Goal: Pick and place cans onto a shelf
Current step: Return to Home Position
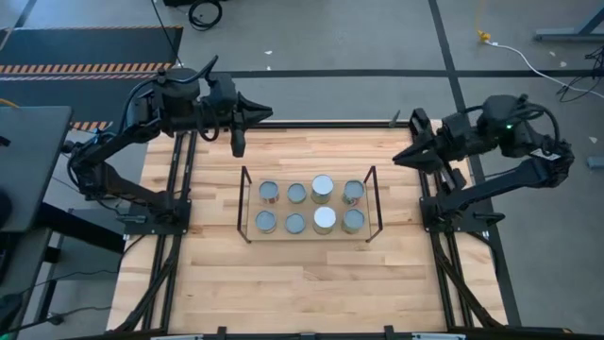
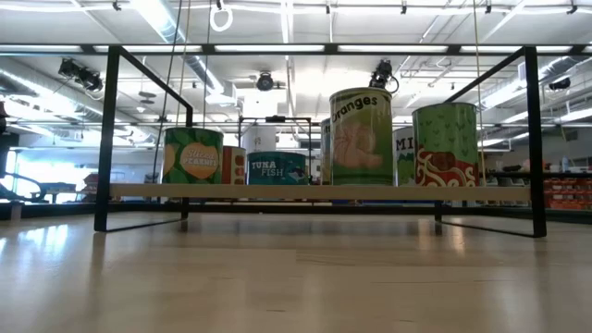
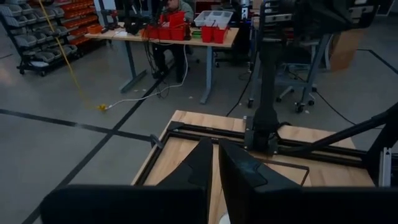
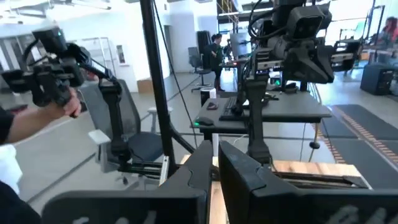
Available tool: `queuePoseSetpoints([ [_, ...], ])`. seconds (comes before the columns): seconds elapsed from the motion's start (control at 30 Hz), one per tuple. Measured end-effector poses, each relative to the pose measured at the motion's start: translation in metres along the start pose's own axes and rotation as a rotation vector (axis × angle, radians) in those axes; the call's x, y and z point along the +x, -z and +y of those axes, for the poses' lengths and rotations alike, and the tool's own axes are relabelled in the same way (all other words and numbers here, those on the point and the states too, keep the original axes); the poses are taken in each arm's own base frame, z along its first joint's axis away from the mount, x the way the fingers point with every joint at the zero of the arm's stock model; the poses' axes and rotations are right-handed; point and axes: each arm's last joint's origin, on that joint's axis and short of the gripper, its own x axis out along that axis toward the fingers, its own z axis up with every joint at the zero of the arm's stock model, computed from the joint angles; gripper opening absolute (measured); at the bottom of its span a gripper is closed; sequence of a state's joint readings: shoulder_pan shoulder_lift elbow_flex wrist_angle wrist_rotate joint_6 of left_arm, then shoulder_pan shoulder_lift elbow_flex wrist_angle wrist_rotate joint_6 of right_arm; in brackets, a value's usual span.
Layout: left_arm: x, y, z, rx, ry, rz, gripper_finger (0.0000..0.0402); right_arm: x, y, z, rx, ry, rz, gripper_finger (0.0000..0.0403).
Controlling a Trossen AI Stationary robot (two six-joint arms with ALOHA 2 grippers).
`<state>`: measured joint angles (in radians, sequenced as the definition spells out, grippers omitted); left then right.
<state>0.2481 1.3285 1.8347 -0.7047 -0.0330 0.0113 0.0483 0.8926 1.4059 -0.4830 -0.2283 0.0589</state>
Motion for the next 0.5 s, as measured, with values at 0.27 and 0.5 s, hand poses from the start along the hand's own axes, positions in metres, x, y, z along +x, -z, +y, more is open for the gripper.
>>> queuePoseSetpoints([
  [0.27, -0.001, 0.004, 0.000, -0.025, 0.019, 0.039, 0.0034, -0.007, 0.004, -0.002, 0.053, 0.058, 0.047, 0.0034],
  [0.5, -0.009, 0.031, -0.001, -0.025, 0.026, 0.113, 0.0032, -0.017, 0.007, -0.002, 0.068, 0.110, 0.066, 0.0034],
])
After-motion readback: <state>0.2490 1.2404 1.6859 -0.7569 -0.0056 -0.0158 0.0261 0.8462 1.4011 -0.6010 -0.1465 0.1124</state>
